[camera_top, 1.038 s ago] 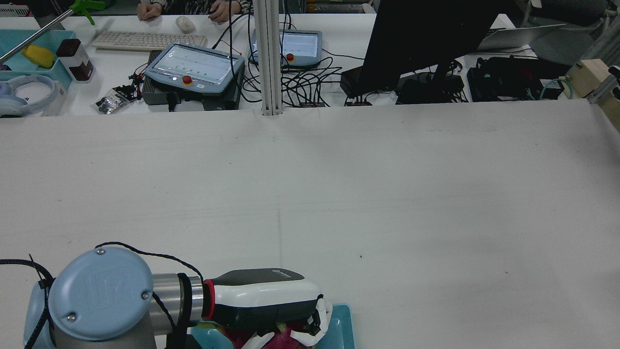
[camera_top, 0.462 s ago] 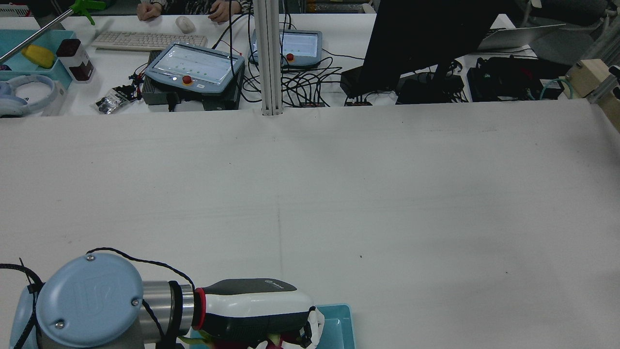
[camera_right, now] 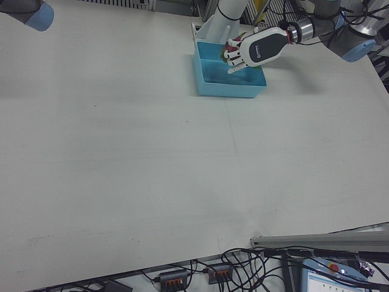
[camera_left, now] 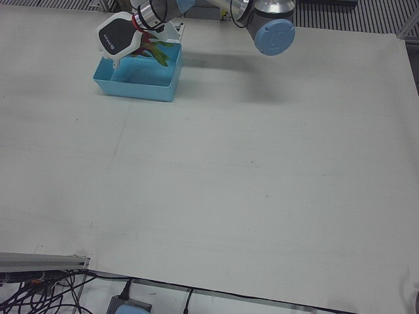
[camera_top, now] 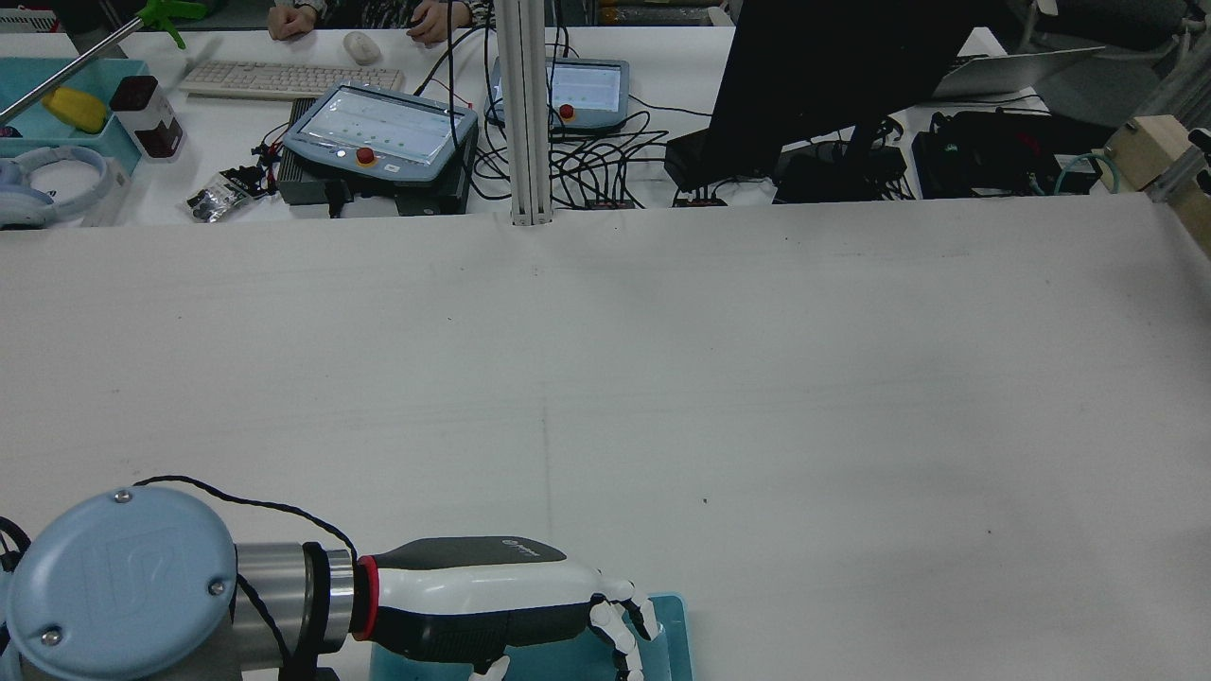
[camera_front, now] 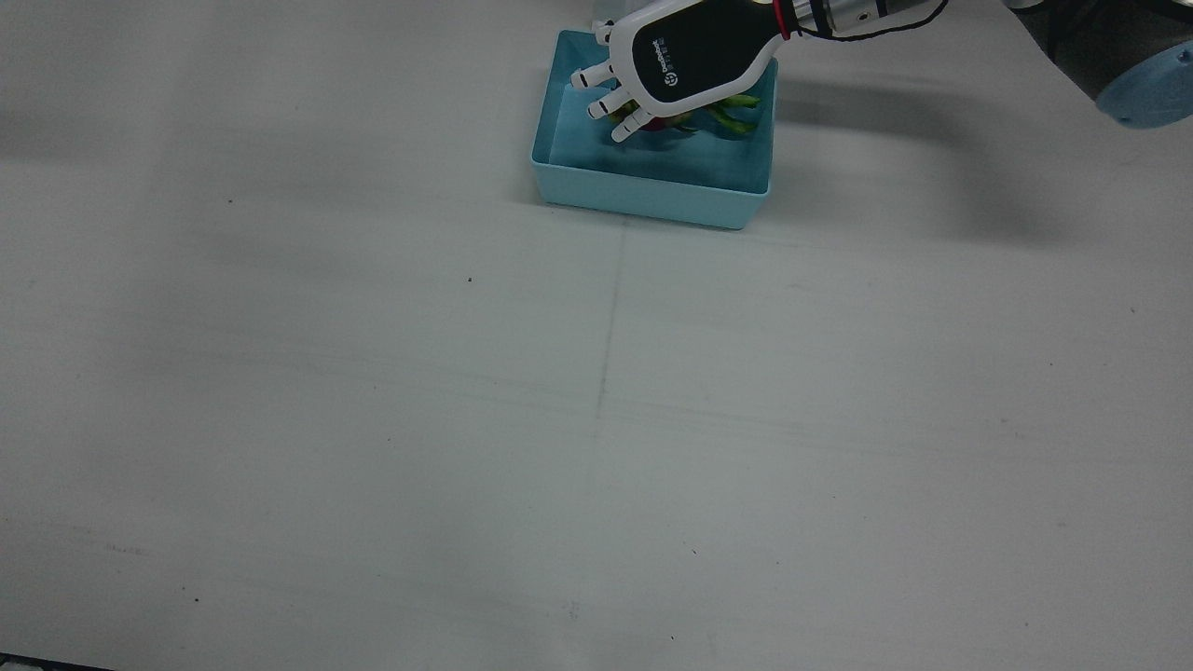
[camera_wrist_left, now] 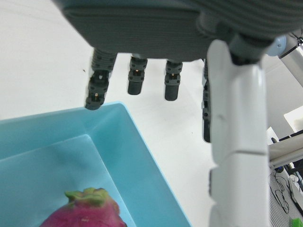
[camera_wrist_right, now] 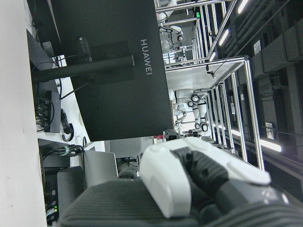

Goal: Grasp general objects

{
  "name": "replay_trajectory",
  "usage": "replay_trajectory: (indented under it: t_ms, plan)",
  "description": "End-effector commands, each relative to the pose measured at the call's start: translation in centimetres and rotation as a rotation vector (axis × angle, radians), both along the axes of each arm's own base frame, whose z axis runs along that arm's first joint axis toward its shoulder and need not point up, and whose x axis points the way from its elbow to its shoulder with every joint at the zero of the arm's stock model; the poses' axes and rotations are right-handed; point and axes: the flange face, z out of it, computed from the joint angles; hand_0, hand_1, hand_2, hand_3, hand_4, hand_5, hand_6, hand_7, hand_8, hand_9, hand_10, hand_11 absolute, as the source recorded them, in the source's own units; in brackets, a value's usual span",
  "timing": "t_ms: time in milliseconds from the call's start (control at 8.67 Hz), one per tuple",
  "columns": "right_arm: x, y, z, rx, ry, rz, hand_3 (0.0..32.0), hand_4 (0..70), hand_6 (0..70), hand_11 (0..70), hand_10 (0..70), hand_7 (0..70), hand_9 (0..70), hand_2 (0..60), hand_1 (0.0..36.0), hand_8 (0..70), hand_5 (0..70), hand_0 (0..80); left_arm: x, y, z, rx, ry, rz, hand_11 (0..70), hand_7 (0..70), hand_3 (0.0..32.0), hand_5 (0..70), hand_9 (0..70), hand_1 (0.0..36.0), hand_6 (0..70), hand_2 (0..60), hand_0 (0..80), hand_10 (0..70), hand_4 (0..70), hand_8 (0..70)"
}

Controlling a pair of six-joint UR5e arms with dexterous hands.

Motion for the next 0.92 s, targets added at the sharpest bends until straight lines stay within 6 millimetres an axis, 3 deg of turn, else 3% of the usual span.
replay_trajectory:
  t_ms: [0, 115, 231, 346, 462, 577, 692, 808]
  plan:
    - [0.0, 0.0, 0.0, 0.000, 0.000, 0.000, 0.0, 0.0, 0.0, 0.0, 0.0, 0.0, 0.0, 0.0, 0.0, 0.0, 0.0, 0.0, -7.2, -8.6, 0.0, -0.008, 0.001, -0.210, 3.0, 8.4, 32.0, 40.3, 4.1, 12.8, 0.0, 0.0, 56.2, 0.5, 0.0, 1.9]
    - [0.0, 0.0, 0.0, 0.000, 0.000, 0.000, 0.0, 0.0, 0.0, 0.0, 0.0, 0.0, 0.0, 0.0, 0.0, 0.0, 0.0, 0.0, -9.3, -13.8, 1.0, -0.002, -0.005, -0.260, 1.7, 14.8, 27.4, 51.6, 8.6, 6.5, 0.0, 0.0, 52.5, 0.3, 0.0, 11.5]
    - [0.0, 0.0, 0.0, 0.000, 0.000, 0.000, 0.0, 0.0, 0.0, 0.0, 0.0, 0.0, 0.0, 0.0, 0.0, 0.0, 0.0, 0.0, -10.3, -19.3, 3.1, -0.017, -0.023, -0.268, 2.8, 21.4, 24.6, 54.0, 12.1, 1.6, 0.9, 0.0, 49.6, 1.6, 0.0, 19.1]
    - [0.1, 0.0, 0.0, 0.000, 0.000, 0.001, 0.0, 0.0, 0.0, 0.0, 0.0, 0.0, 0.0, 0.0, 0.0, 0.0, 0.0, 0.0, -12.3, -24.2, 4.6, -0.087, 0.029, -0.329, 6.3, 22.7, 21.6, 51.3, 11.8, 3.4, 2.7, 0.0, 50.5, 4.0, 0.3, 18.8]
    - [0.0, 0.0, 0.0, 0.000, 0.000, 0.000, 0.0, 0.0, 0.0, 0.0, 0.0, 0.0, 0.0, 0.0, 0.0, 0.0, 0.0, 0.0, -16.7, -27.9, 8.1, -0.153, 0.083, -0.449, 7.5, 19.9, 16.8, 49.4, 8.0, 7.6, 2.9, 0.0, 53.9, 4.5, 3.2, 16.6]
    - [0.0, 0.0, 0.0, 0.000, 0.000, 0.000, 0.0, 0.0, 0.0, 0.0, 0.0, 0.0, 0.0, 0.0, 0.0, 0.0, 0.0, 0.0, -18.9, -29.6, 11.2, -0.236, 0.183, -0.539, 9.2, 19.1, 12.4, 50.4, 6.9, 12.0, 4.3, 0.0, 58.3, 5.4, 7.6, 16.1]
    - [0.0, 0.0, 0.0, 0.000, 0.000, 0.000, 0.0, 0.0, 0.0, 0.0, 0.0, 0.0, 0.0, 0.0, 0.0, 0.0, 0.0, 0.0, -19.7, -30.1, 16.2, -0.331, 0.297, -0.599, 6.7, 19.7, 7.0, 51.2, 5.9, 15.7, 5.6, 0.0, 62.3, 3.4, 11.8, 12.7]
    - [0.0, 0.0, 0.0, 0.000, 0.000, 0.000, 0.0, 0.0, 0.0, 0.0, 0.0, 0.0, 0.0, 0.0, 0.0, 0.0, 0.0, 0.0, -20.7, -30.9, 22.3, -0.400, 0.365, -0.685, 4.7, 19.1, 6.2, 56.0, 4.8, 21.5, 6.2, 0.0, 74.7, 1.7, 14.7, 8.5]
